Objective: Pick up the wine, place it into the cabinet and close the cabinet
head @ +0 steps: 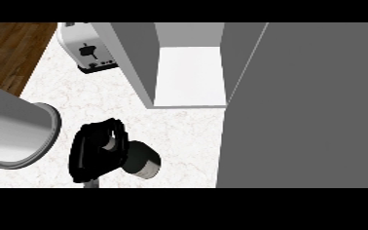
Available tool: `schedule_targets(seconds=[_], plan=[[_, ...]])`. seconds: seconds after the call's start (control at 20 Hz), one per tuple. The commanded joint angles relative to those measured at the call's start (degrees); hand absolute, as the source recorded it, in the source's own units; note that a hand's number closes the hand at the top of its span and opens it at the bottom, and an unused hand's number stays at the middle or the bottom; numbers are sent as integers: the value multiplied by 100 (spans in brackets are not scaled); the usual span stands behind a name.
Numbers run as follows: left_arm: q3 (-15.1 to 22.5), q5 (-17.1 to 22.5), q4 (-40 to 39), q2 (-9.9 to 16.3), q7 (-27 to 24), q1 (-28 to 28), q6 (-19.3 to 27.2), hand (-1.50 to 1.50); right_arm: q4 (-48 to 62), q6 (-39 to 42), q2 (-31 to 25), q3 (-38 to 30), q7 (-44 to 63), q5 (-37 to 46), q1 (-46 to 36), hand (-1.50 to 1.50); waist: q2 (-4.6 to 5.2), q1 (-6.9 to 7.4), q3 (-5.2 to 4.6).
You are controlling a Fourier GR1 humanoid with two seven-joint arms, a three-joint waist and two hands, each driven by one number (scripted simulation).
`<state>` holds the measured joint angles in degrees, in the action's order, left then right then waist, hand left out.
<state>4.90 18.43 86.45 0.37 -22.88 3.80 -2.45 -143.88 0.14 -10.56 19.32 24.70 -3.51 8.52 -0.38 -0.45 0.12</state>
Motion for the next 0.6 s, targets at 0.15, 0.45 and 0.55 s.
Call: schedule_targets(seconds=[0.15,0.45,0.55], plan=[[1034,-124,981,-36,973,-511,1560,150,-1073,4,-31,-39,501,-466,302,-150,14,-31,-8],[1569,78,646,-36,1563,-1573,2806,150,-1027,13,45,148,444,-272,235,-150,20,-83,-10],[1561,257,395,-36,1627,-1875,3031,150,-1202,23,-29,-150,634,-576,163,-150,27,-100,-10]])
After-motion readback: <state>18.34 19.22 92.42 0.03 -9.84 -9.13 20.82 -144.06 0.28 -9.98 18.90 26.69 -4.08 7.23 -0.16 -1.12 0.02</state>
